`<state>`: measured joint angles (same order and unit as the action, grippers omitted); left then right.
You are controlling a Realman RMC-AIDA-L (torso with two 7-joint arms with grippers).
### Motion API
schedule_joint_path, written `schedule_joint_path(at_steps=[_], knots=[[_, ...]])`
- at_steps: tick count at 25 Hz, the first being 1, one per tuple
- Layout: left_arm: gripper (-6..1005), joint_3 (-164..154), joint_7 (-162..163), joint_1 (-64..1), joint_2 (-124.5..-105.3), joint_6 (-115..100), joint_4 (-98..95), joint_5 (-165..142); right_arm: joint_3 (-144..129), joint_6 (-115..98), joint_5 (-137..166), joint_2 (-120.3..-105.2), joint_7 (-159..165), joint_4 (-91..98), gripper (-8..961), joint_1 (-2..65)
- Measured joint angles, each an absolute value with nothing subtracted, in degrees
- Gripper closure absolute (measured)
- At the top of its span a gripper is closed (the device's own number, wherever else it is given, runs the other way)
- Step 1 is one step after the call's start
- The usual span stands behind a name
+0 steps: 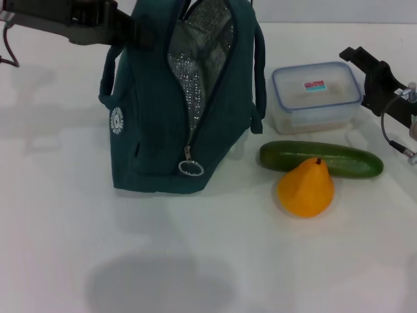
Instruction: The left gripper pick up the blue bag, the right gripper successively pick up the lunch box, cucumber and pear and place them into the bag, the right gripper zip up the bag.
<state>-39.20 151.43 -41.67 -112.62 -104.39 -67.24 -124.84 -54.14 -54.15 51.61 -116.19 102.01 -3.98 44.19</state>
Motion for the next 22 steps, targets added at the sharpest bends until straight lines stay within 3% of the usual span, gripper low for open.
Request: schedule_joint_path(at_steps=[7, 18, 22], knots=[[957, -39.2, 151.13, -41.35, -112.52, -104.41, -67.24, -124.8, -54.14, -54.67, 52.86, -116.18, 101.68, -3.08, 83, 44.1], [957, -39.2, 150.63, -41.11, -112.56, -104.6, -67.24, -124.81, -54.33, -55.55, 54.53, -116.18, 100.57, -0.85, 185, 42.36], [957, -39.2, 150.29, -40.83, -112.53, -104.77, -67.24, -124.78, -54.32, -55.52, 54.56, -116.19, 100.55, -0.92, 375, 42.66]])
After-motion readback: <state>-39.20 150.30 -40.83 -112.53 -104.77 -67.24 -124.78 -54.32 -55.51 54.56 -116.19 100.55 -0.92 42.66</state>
